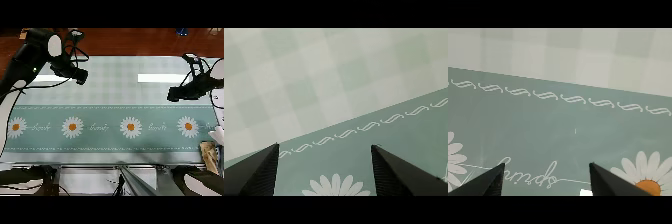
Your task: Fold the shirts.
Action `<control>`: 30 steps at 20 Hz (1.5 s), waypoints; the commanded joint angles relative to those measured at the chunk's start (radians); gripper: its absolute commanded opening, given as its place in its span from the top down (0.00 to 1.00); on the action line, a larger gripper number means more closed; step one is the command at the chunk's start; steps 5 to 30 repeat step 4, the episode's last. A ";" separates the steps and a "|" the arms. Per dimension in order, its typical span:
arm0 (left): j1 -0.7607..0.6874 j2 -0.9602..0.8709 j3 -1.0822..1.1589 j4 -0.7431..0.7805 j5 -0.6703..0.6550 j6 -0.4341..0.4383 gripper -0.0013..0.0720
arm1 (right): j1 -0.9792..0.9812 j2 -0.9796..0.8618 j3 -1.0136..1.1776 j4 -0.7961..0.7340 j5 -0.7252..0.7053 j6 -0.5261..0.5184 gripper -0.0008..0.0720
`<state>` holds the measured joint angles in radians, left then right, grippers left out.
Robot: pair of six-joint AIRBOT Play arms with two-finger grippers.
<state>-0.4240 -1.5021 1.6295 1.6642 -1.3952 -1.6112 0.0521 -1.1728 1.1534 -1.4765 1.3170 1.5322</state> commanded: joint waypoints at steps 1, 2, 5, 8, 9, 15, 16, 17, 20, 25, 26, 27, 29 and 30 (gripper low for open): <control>0.000 0.000 0.001 0.000 0.000 0.001 0.01 | 0.001 0.001 0.001 0.001 0.000 0.000 0.17; 0.000 0.000 0.001 0.000 0.000 0.001 0.01 | 0.001 0.001 0.001 0.001 0.000 0.000 0.17; 0.000 0.000 0.001 0.000 0.000 0.001 0.01 | 0.001 0.001 0.001 0.001 0.000 0.000 0.17; 0.000 0.000 0.001 0.000 0.000 0.001 0.01 | 0.001 0.001 0.001 0.001 0.000 0.000 0.17; 0.000 0.000 0.001 0.000 0.000 0.001 0.01 | 0.001 0.001 0.001 0.001 0.000 0.000 0.17; 0.000 0.000 0.001 0.000 0.000 0.001 0.01 | 0.001 0.001 0.001 0.001 0.000 0.000 0.17; 0.000 0.000 0.001 0.000 0.000 0.001 0.01 | 0.001 0.001 0.001 0.001 0.000 0.000 0.17; 0.000 0.000 0.001 0.000 0.000 0.001 0.01 | 0.001 0.001 0.001 0.001 0.000 0.000 0.17; 0.000 0.000 0.001 0.000 0.000 0.001 0.01 | 0.001 0.001 0.001 0.001 0.000 0.000 0.17; 0.000 0.000 0.001 0.000 0.000 0.001 0.01 | 0.001 0.001 0.001 0.001 0.000 0.000 0.17; 0.000 0.000 0.001 0.000 0.000 0.001 0.01 | 0.001 0.001 0.001 0.001 0.000 0.000 0.17; 0.000 0.000 0.001 0.000 0.000 0.001 0.01 | 0.001 0.001 0.001 0.001 0.000 0.000 0.17; 0.000 0.000 0.001 0.000 0.000 0.001 0.01 | 0.001 0.001 0.001 0.001 0.000 0.000 0.17; 0.000 0.000 0.001 0.000 0.000 0.001 0.01 | 0.001 0.001 0.001 0.001 0.000 0.000 0.17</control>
